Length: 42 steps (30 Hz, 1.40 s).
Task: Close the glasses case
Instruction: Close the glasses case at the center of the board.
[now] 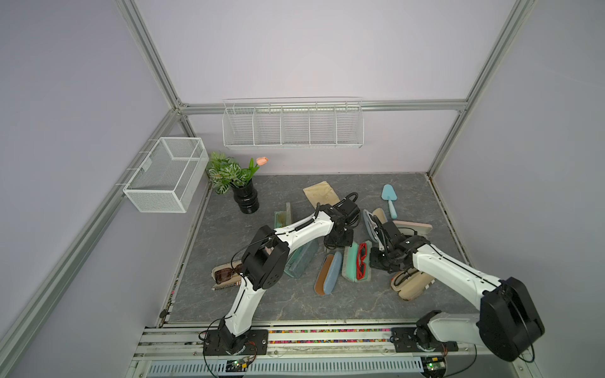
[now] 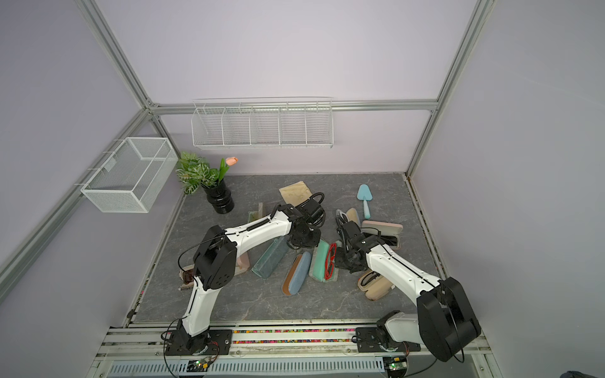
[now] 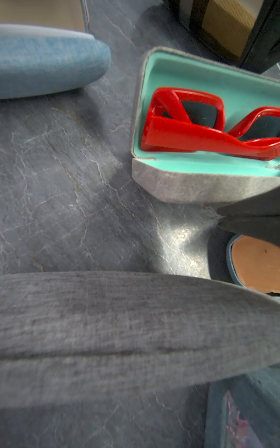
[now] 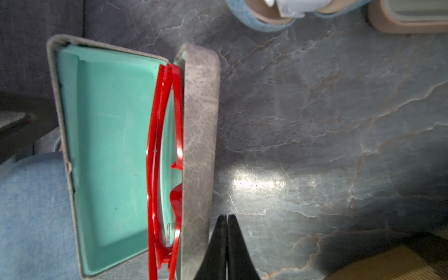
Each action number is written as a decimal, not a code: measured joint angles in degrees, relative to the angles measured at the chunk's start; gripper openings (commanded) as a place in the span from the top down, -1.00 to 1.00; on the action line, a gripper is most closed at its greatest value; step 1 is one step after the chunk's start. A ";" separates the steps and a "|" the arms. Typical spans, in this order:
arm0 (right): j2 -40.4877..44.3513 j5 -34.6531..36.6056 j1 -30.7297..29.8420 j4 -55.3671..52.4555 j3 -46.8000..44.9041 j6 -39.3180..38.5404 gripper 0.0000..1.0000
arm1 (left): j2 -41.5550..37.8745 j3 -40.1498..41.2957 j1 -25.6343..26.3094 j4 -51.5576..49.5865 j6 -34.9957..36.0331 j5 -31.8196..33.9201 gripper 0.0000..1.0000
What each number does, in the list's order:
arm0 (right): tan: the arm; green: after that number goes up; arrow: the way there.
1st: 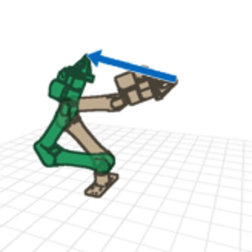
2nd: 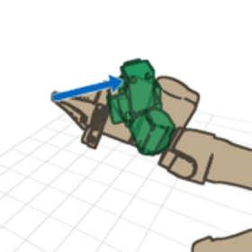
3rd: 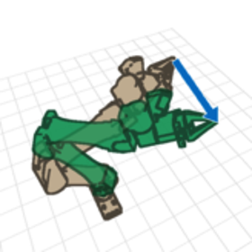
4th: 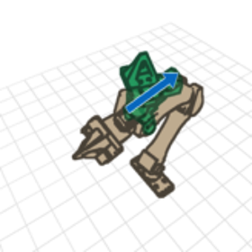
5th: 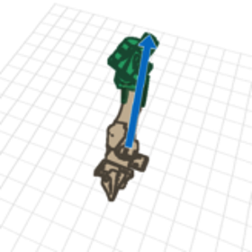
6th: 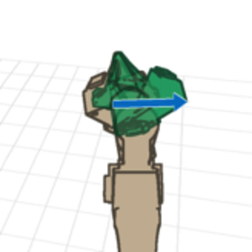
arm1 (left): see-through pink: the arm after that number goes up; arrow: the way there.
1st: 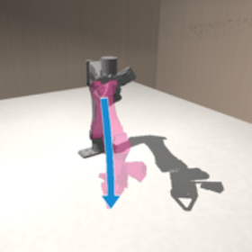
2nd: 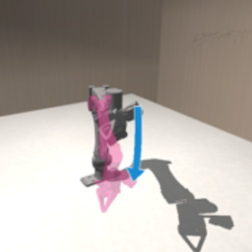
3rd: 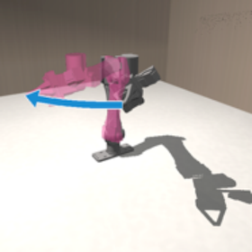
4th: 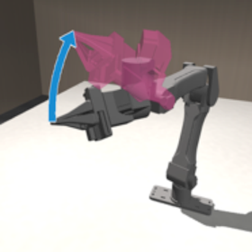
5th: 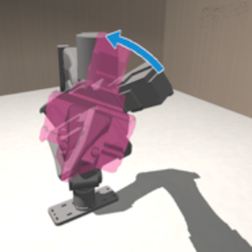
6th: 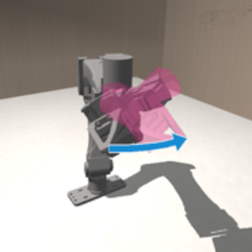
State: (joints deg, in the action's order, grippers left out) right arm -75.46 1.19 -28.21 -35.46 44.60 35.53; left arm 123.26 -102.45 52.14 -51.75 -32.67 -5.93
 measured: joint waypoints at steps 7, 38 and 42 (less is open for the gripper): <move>-0.57 -1.99 0.11 2.62 -1.09 0.09 0.81 | 0.17 -0.02 0.00 0.04 0.00 -0.57 1.00; -3.89 -7.06 0.57 4.46 -0.70 0.24 0.77 | 1.05 -2.45 0.66 0.87 -0.26 -1.49 1.00; -4.22 -7.91 0.42 4.48 -0.20 0.24 0.77 | 1.49 -3.85 1.20 1.01 -0.28 -1.77 1.00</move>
State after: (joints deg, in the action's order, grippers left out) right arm -79.68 -6.72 -27.79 -30.98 44.40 35.77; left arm 124.75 -106.30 53.34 -50.74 -32.95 -7.70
